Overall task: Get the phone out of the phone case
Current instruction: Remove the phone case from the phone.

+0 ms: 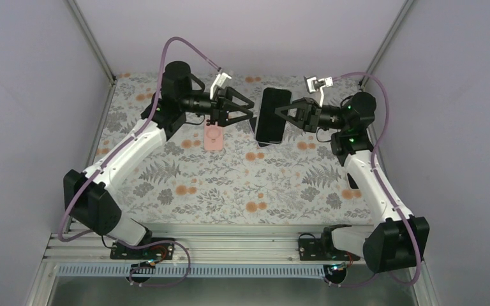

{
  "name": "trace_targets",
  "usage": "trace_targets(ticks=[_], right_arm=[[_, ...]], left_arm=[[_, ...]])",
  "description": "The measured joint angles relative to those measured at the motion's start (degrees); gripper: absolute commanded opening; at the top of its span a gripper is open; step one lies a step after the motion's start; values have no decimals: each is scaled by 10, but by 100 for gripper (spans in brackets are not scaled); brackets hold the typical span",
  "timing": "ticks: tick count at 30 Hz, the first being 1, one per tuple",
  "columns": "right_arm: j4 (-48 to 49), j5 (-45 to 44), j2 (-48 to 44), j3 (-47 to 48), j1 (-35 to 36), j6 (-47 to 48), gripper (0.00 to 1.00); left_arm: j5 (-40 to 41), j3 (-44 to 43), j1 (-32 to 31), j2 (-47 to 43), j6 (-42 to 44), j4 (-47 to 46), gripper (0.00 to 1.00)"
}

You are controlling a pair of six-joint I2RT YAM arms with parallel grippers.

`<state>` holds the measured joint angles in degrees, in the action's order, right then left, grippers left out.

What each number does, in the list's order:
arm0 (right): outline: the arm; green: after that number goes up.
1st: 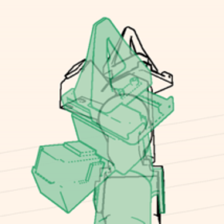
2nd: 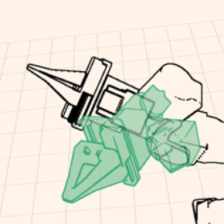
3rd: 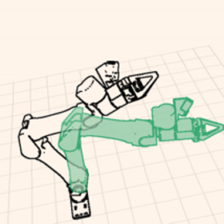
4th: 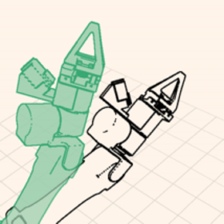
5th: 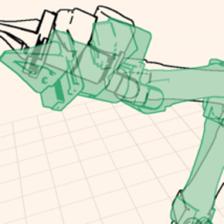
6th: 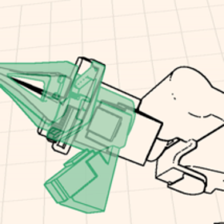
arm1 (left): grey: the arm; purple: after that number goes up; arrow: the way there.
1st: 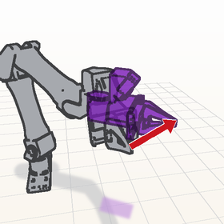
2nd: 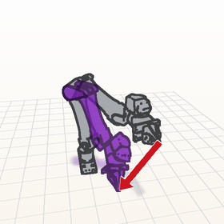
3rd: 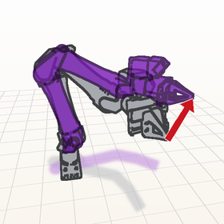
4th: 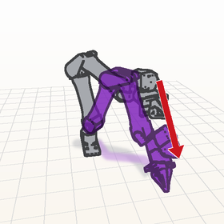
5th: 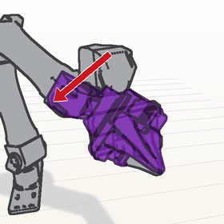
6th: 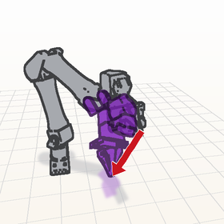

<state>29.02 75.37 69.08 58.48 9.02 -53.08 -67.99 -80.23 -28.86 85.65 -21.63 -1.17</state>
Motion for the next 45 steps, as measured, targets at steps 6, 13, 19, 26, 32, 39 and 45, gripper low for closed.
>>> trace_targets(ticks=[6, 13, 19, 26, 32, 39, 45], right_arm=[[-31, 0, -8, -13, 13, 36, 4], [-51, -1, -9, -20, 19, 57, 4], [-81, -2, -10, -21, 19, 91, 16], [-202, 4, -11, -2, 20, 179, 27], [-341, 5, -4, 32, 20, 285, 25], [-458, 3, 9, 60, 22, 379, 20], [-515, -4, 18, 72, 30, 425, 16]], left_arm=[[0, -21, -20, 22, -10, -5, 42], [1, -29, -30, 38, -27, -13, 18], [1, -29, -30, 41, -28, -4, 3], [5, -37, -30, 46, 49, 78, 2], [-2, -67, -31, 68, 108, 150, 2], [-3, -73, -33, 73, 136, 191, 2], [-7, -77, -35, 83, 147, 207, 2]])
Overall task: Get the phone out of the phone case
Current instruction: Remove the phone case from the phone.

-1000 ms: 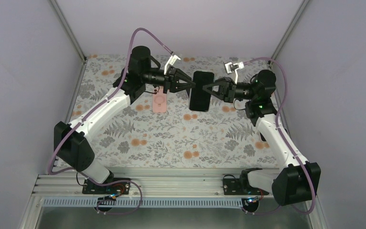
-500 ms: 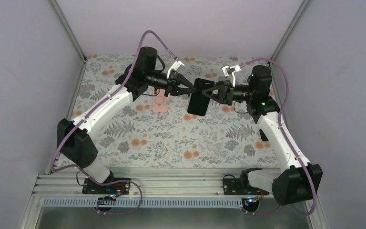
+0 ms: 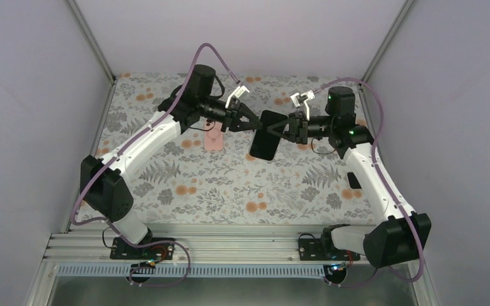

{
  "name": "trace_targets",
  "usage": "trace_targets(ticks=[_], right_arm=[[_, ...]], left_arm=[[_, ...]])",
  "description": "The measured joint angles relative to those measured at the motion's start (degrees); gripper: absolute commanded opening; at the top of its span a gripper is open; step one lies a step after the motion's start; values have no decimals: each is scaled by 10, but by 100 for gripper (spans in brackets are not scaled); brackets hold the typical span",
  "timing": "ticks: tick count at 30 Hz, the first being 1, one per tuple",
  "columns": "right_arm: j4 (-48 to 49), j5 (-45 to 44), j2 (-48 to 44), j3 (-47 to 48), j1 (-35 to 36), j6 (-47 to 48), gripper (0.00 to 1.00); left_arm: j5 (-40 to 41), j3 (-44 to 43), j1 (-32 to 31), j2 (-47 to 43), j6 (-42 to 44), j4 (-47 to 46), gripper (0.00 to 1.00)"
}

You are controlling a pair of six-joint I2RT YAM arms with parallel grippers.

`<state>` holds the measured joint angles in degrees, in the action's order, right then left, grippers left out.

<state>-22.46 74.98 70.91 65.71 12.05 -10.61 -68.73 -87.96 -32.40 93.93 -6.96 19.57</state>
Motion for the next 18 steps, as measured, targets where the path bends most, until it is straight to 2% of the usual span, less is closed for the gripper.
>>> trace_targets(ticks=[4, 7, 9, 13, 15, 18], right_arm=[[-33, -10, 9, 14, 9, 29, 5], [-43, -13, 12, 20, 11, 50, 4], [-49, -15, 13, 23, 13, 54, 4], [-35, -12, 13, 25, 14, 32, 4], [-15, -7, 13, 25, 14, 10, 4], [36, -1, 13, 25, 12, -37, 4]], left_arm=[[-6, -3, -2, 4, 3, 8, 2], [-8, -4, -2, 4, 1, 16, 4], [-8, -5, -2, 4, 3, 18, 14], [-2, -14, -2, 5, 14, 20, 43], [-1, -21, 1, 5, 21, 22, 51], [2, -27, 9, 2, 31, 23, 58]])
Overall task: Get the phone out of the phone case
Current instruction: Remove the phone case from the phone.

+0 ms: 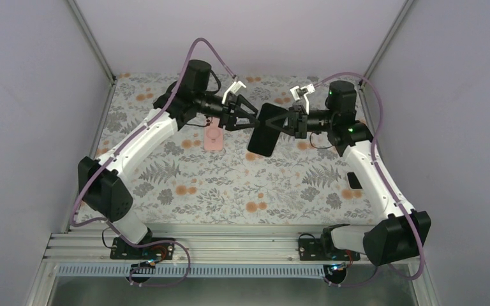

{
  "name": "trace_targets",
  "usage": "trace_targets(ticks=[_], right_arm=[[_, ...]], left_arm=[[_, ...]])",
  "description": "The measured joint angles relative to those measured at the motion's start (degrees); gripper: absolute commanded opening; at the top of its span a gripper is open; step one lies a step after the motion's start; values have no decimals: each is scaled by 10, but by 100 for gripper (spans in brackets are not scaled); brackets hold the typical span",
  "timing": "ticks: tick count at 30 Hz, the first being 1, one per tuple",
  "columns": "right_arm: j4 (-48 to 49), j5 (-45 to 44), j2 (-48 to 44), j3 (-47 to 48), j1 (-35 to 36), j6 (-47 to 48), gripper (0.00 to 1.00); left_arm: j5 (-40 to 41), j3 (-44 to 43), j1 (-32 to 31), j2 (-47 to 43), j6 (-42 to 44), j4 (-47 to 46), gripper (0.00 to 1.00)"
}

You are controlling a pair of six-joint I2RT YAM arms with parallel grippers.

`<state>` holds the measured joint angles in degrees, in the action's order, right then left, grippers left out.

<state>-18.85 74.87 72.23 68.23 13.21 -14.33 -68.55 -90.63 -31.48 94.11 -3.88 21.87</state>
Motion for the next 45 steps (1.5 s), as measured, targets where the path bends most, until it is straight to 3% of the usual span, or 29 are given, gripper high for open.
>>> trace_targets(ticks=[14, 24, 38, 45], right_arm=[[223, 26, 11, 32, -43, -217, 4], [373, 32, 14, 10, -55, -379, 4], [416, 40, 13, 2, -56, -427, 4], [419, 42, 13, 2, -56, -428, 4]], left_arm=[[-8, 80, 28, -84, -19, -51, 59], [2, 110, 28, -87, -79, -103, 52], [26, 110, 23, -83, -101, -120, 49], [18, 112, 21, -81, -106, -133, 53]])
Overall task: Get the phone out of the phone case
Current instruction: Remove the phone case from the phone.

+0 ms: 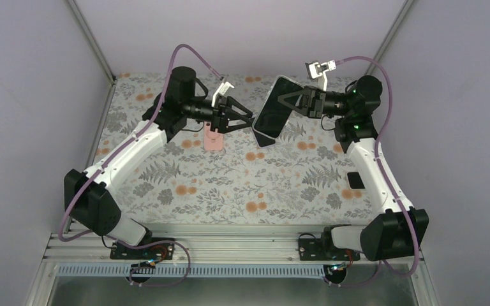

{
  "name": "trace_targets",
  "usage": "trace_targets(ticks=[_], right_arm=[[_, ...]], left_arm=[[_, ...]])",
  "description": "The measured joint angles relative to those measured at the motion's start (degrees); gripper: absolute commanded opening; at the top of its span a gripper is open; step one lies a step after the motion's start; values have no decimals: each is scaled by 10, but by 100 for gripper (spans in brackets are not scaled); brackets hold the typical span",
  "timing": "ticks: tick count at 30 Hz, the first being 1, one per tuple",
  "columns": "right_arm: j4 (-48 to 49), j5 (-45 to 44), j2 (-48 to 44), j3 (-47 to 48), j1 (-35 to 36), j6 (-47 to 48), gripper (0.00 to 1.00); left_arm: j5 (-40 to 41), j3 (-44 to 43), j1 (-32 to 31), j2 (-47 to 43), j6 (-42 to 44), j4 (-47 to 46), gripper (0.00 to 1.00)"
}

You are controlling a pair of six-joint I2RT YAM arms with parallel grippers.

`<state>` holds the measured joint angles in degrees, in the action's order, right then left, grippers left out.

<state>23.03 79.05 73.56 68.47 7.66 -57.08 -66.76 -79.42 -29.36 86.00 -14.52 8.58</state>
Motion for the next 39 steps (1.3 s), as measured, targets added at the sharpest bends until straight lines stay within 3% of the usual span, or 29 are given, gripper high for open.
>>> trace_targets(ticks=[14, 39], right_arm=[[-12, -1, -4, 0, -3, 15, 4], [-1, -14, -7, -22, -3, 17, 4]], left_arm=[[-49, 40, 2, -2, -63, -78, 53], [25, 25, -5, 2, -26, -19, 48]])
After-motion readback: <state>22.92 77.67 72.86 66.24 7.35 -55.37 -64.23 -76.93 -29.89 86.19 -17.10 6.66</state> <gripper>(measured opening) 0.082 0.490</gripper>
